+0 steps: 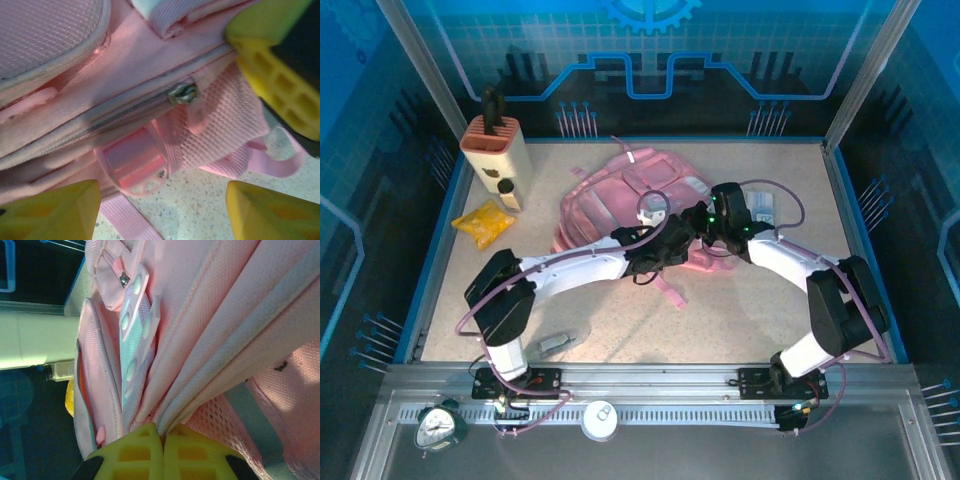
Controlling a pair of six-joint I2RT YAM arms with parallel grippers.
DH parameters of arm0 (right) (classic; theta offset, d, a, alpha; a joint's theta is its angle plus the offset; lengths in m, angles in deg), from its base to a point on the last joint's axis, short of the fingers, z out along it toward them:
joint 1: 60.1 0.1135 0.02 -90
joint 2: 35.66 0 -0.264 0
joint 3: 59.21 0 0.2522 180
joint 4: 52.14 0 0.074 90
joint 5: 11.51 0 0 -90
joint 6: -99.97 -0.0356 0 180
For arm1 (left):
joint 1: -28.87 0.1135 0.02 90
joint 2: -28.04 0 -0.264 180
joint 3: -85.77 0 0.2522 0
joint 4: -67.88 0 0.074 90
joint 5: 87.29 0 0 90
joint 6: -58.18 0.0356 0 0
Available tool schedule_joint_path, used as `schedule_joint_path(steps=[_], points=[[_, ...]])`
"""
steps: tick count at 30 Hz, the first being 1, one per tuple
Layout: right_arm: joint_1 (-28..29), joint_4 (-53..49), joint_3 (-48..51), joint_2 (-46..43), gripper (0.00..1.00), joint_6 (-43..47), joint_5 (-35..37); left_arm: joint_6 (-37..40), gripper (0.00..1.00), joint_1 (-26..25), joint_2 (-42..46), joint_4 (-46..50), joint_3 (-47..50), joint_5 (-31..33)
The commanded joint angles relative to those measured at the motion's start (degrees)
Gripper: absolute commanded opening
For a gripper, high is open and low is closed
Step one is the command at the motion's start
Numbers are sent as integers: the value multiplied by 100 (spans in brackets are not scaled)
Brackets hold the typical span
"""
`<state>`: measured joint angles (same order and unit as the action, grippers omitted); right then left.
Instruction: Pack the student bag
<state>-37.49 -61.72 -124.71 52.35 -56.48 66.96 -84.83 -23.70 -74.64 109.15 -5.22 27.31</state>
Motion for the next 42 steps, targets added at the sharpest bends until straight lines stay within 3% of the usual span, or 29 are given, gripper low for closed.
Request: schedule_joint_path(steps=[1, 8, 12, 19, 23, 29, 36, 42], points=[[68, 338, 65, -446, 0, -96, 4, -7, 65, 120, -188, -256, -92, 262], [233, 228, 97, -519, 0, -133, 27, 1049, 66, 691, -138, -1080, 233, 27], [503, 271, 1, -432, 0, -172, 225, 1466, 71, 874, 161, -896, 402, -69], [699, 225, -199, -381, 0, -221, 454, 735, 71, 704, 678, -210, 645, -239], [729, 286, -211, -328, 0, -328, 459, 629, 67, 372, 438, -102, 382, 198], [726, 307, -158, -337, 0, -358, 615, 537, 60, 372, -380, 503, -347, 760], [720, 294, -91, -370, 0, -272, 704, 486, 59, 406, -432, 840, -522, 1844], [722, 325, -72, -359, 0, -183, 726, 959, 47, 510, 127, 477, 17, 1601]])
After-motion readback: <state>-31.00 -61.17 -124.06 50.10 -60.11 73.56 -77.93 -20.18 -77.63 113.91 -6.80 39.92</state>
